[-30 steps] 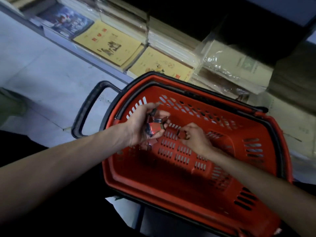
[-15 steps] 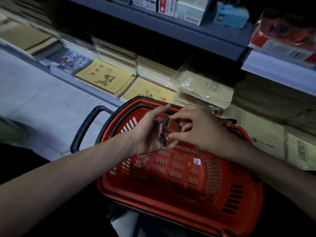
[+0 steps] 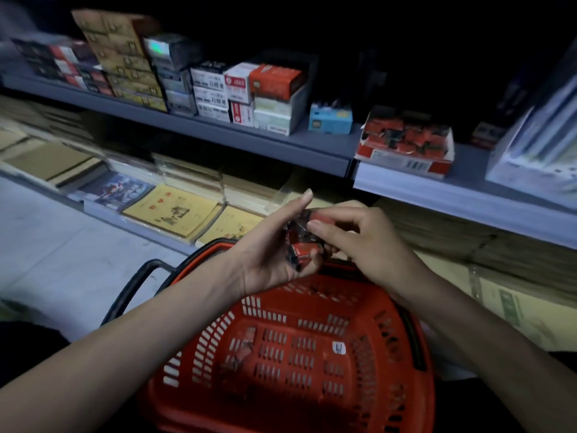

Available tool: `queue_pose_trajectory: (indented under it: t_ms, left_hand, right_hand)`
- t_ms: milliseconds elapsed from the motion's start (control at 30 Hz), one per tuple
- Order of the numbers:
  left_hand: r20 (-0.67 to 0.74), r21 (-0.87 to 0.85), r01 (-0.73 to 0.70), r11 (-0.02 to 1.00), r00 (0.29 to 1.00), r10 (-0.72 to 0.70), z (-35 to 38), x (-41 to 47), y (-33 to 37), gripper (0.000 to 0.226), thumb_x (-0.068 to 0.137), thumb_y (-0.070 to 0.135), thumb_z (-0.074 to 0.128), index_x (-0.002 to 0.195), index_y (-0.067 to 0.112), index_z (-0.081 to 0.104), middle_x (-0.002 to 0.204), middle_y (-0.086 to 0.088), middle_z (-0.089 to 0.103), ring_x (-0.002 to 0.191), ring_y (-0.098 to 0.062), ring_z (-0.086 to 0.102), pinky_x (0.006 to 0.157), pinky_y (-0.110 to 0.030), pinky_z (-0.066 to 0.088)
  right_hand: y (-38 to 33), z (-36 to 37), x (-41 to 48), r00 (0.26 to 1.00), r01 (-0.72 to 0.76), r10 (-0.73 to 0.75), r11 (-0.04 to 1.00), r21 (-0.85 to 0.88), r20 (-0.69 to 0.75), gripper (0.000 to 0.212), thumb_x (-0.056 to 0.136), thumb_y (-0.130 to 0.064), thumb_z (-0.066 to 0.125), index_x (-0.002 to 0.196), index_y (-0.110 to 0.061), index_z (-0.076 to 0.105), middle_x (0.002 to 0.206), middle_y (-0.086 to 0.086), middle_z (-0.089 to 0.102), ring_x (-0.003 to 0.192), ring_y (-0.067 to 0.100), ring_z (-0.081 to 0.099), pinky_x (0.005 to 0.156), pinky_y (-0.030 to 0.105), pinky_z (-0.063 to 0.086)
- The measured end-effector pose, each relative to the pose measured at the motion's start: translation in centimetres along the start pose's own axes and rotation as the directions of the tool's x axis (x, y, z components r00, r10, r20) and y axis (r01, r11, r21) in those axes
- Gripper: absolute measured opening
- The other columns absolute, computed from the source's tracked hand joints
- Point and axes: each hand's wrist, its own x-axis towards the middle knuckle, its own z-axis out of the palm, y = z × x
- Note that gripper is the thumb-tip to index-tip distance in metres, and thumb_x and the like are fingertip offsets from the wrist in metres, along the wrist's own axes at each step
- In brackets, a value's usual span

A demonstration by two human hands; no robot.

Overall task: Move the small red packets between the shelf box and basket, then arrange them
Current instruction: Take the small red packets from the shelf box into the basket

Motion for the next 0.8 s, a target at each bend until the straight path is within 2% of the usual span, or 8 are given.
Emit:
queue_pose_trajectory:
  t_ms: [133,233,333,400,467,600,700,800]
  left_hand:
    - [0.073,-0.027,-0.021,0.999,0.997,0.023,2.8,1.7,1.3,0.033,0.088,0.042,0.072,0.1,0.012,0.07,0.092,-0.007,0.063,0.09,-0.017,0.06,0.059,-0.017,0.053]
    - [0.083,-0.033,-0.041,0.999,0.996,0.044,4.6,2.8,2.2,0.027,0.089,0.035,0.074,0.099,0.01,0.07,0.096,-0.007,0.061,0.088,-0.016,0.058,0.06,-0.017,0.053]
    - [0.058,-0.023,-0.08,0.997,0.995,0.081,6.0,3.8,3.0,0.027,0.088,0.03,0.076,0.104,0.009,0.069,0.106,-0.011,0.062,0.088,-0.018,0.058,0.058,-0.017,0.053]
    - [0.045,-0.01,-0.1,0.995,0.994,0.1,7.0,4.3,3.5,0.033,0.086,0.028,0.078,0.111,0.009,0.068,0.114,-0.012,0.06,0.086,-0.016,0.059,0.056,-0.017,0.052]
    - [0.029,0.005,-0.118,0.993,0.993,0.118,7.8,4.6,4.0,0.037,0.085,0.028,0.079,0.116,0.01,0.068,0.107,-0.01,0.064,0.08,-0.016,0.061,0.055,-0.017,0.053]
    - [-0.005,-0.006,-0.128,0.992,0.992,0.128,8.8,5.1,5.1,0.031,0.085,0.025,0.08,0.11,0.009,0.071,0.102,-0.008,0.067,0.083,-0.018,0.065,0.059,-0.018,0.055]
    - [-0.054,-0.025,-0.132,0.991,0.99,0.131,9.1,5.5,6.2,0.024,0.086,0.017,0.077,0.106,0.011,0.065,0.096,-0.007,0.065,0.08,-0.017,0.063,0.053,-0.018,0.052]
    - [-0.113,-0.003,-0.14,0.99,0.984,0.139,9.3,5.7,7.5,0.024,0.085,0.012,0.076,0.105,0.009,0.063,0.099,-0.01,0.063,0.075,-0.016,0.063,0.048,-0.018,0.05]
  right_hand:
    - [-0.9,-2.1,0.0,0.987,0.063,-0.055,0.997,0.045,-0.152,0.015,0.097,-0.018,0.066,0.095,-0.023,0.08,0.084,0.002,0.066,0.07,0.007,0.062,0.072,0.03,0.052]
    - [-1.3,-3.5,0.3,0.976,0.096,-0.087,0.995,0.035,-0.198,0.028,0.098,-0.01,0.063,0.087,-0.033,0.075,0.072,-0.016,0.067,0.071,0.0,0.063,0.07,0.019,0.049]
    - [-1.8,-4.9,0.4,0.974,0.077,-0.051,0.99,0.115,-0.22,0.031,0.098,-0.004,0.06,0.094,-0.032,0.073,0.074,-0.017,0.073,0.073,-0.003,0.067,0.07,0.013,0.051]
    - [-1.8,-5.6,0.6,0.962,0.067,-0.015,0.981,0.182,-0.273,0.026,0.098,-0.004,0.063,0.102,-0.027,0.074,0.083,-0.01,0.077,0.079,0.003,0.071,0.075,0.016,0.055]
    - [-1.8,-6.0,1.0,0.938,0.067,0.028,0.963,0.26,-0.344,0.021,0.095,-0.006,0.068,0.108,-0.02,0.074,0.091,-0.001,0.079,0.081,0.01,0.074,0.076,0.02,0.058]
    - [-2.0,-7.4,1.8,0.875,0.096,0.07,0.945,0.313,-0.479,0.014,0.09,-0.011,0.075,0.104,-0.012,0.072,0.089,0.007,0.077,0.079,0.018,0.076,0.071,0.025,0.061]
    - [-2.4,-8.6,2.8,0.844,0.091,0.078,0.954,0.286,-0.53,0.011,0.091,-0.017,0.075,0.102,-0.014,0.072,0.085,0.004,0.078,0.075,0.019,0.076,0.072,0.03,0.063]
    - [-2.1,-10.1,4.6,0.816,0.067,0.044,0.983,0.171,-0.576,0.015,0.095,-0.009,0.069,0.101,-0.022,0.073,0.08,0.001,0.077,0.075,0.021,0.076,0.075,0.042,0.064]
